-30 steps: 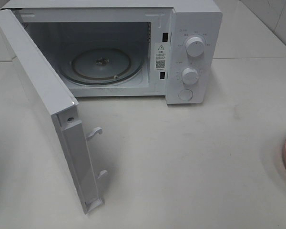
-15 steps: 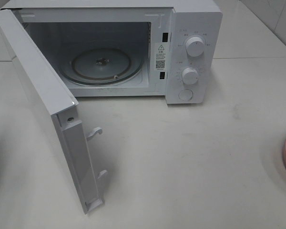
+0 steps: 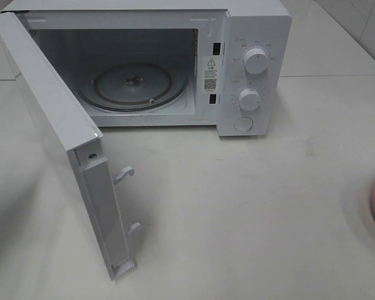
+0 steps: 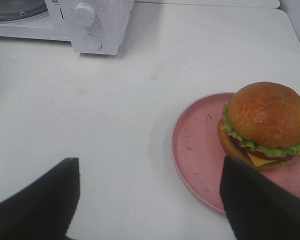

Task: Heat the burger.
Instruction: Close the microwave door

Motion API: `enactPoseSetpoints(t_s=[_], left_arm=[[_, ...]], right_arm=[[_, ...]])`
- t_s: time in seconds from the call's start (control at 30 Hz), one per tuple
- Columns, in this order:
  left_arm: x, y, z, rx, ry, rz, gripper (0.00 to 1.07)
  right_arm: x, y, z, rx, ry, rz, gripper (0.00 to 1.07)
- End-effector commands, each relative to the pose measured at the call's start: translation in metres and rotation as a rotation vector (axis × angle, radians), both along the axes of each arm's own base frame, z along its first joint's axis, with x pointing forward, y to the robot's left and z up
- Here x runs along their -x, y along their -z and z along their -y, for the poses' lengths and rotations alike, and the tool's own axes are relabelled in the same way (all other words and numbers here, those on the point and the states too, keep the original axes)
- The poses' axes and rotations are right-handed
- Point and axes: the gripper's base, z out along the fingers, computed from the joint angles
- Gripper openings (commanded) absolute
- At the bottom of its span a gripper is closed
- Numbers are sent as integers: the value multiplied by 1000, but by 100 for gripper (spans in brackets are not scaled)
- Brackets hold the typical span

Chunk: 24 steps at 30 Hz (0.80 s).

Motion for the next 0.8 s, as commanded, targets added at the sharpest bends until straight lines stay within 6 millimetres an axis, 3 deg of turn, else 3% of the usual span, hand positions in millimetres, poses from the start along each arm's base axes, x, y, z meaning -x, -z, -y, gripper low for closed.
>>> enactPoseSetpoints(t_s=[0.03, 0.17, 0.8], left_arm=[[-6, 0, 13, 20, 75, 19, 0], [-17, 5, 33, 32, 140, 0, 0], [-45, 13, 77, 78, 143, -62, 0]], right_arm=[[4, 0, 0, 3, -4, 32, 76], [4, 0, 0, 3, -4, 32, 76], [4, 0, 0, 3, -4, 32, 76]])
